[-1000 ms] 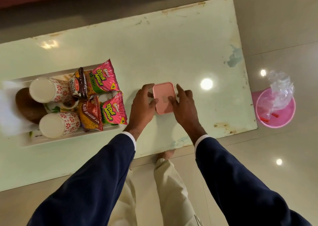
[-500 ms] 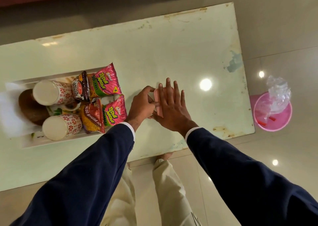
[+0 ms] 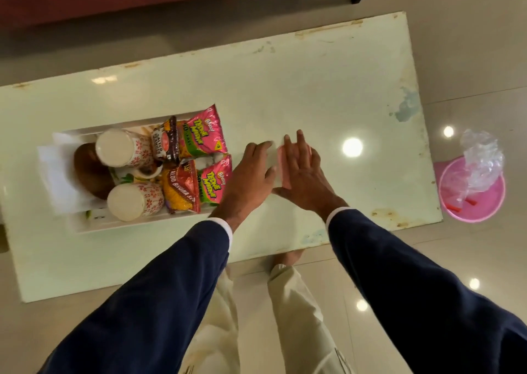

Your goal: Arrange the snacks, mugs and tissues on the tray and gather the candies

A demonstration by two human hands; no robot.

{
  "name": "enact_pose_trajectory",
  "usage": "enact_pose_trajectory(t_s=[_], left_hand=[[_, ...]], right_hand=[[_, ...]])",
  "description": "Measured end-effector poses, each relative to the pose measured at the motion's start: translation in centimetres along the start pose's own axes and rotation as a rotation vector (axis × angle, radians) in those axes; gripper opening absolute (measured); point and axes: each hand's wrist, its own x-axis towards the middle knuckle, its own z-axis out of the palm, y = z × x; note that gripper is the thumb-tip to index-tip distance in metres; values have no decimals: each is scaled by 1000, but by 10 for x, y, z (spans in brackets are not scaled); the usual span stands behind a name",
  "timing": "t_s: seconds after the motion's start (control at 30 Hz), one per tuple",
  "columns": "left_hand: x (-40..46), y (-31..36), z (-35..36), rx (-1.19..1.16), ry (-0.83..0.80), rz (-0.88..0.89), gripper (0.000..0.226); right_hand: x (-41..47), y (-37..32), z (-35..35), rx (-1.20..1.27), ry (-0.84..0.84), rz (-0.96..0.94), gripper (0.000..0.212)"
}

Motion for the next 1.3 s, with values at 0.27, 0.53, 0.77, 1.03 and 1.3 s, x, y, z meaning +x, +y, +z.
enact_pose_trajectory(t_s=[0.27, 0.53, 0.77, 1.03, 1.3], left_hand=[[-68, -79, -68, 485, 191, 95, 54], [-95, -129, -91, 501, 198, 42, 61], [-105, -153, -101, 495, 165, 23, 62], [-115, -169, -115, 420, 151, 109, 59], [-131, -182, -141, 469, 123, 176, 60]], right_hand=[[27, -34, -5, 47, -19, 9, 112], [56, -65, 2, 90, 46, 3, 82], [61, -75, 0, 73, 55, -33, 77], [62, -94, 0, -31, 49, -65, 72], [35, -108, -11, -43, 129, 139, 73]])
